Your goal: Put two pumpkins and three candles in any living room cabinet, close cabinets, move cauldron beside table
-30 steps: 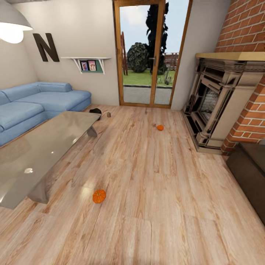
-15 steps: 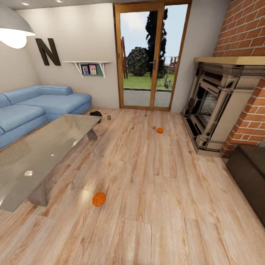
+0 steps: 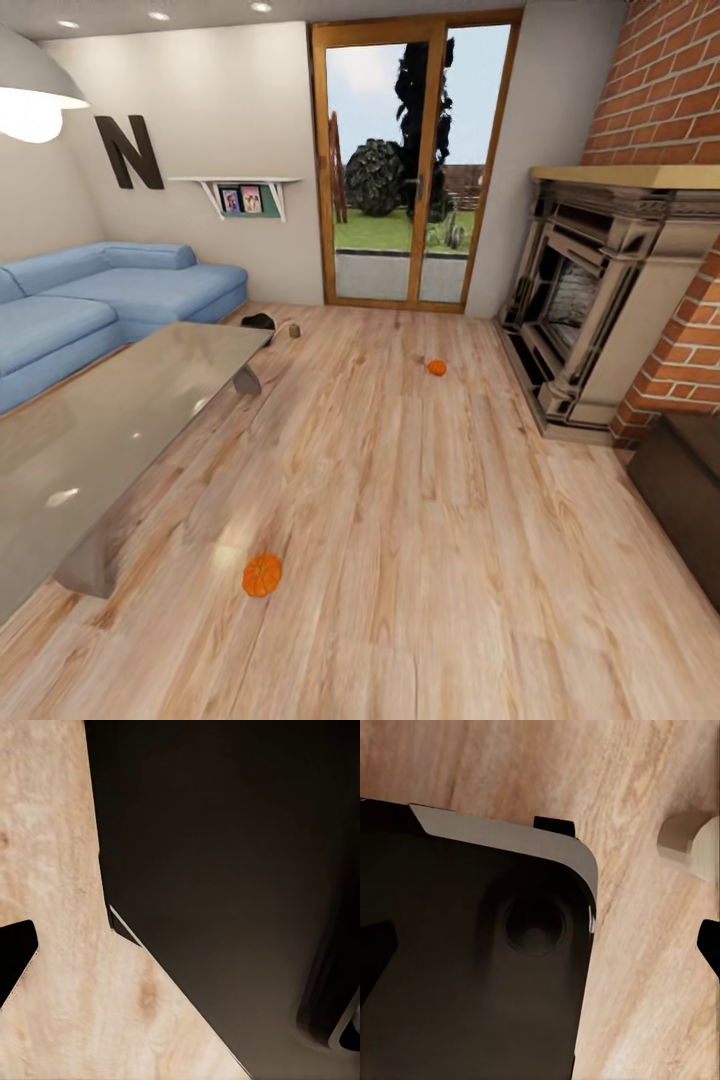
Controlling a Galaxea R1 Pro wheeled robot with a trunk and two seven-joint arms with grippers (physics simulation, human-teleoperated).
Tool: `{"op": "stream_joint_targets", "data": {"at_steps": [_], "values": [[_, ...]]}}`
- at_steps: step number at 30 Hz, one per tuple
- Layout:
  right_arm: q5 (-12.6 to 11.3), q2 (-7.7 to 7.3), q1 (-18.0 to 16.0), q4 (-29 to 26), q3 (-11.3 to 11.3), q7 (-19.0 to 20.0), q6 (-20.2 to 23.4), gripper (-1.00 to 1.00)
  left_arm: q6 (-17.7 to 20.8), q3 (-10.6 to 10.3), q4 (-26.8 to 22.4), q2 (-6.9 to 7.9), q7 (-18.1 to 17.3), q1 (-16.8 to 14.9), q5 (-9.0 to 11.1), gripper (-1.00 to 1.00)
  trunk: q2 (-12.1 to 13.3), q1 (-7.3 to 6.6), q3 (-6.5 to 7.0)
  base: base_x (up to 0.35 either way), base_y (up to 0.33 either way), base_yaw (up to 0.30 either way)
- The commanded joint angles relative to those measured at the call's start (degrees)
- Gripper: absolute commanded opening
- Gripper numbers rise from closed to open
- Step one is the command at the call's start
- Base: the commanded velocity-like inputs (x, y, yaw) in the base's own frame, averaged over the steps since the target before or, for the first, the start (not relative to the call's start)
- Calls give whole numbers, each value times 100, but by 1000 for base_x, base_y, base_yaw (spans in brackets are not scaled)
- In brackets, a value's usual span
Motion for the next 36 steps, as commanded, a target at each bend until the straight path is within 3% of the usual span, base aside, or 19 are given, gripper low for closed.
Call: {"op": "stream_joint_targets", "data": {"at_steps": [1,21,36], "values": [[0,0,0,0,0,0,0,100,0,0,0,0,0,0,0,100,0,0,9,332,0,0],[0,0,0,1,0,1,0,100,0,0,0,0,0,0,0,100,0,0,192,334,0,-4],[0,0,0,1,0,8,0,100,0,0,0,0,0,0,0,100,0,0,327,334,0,-118]]}}
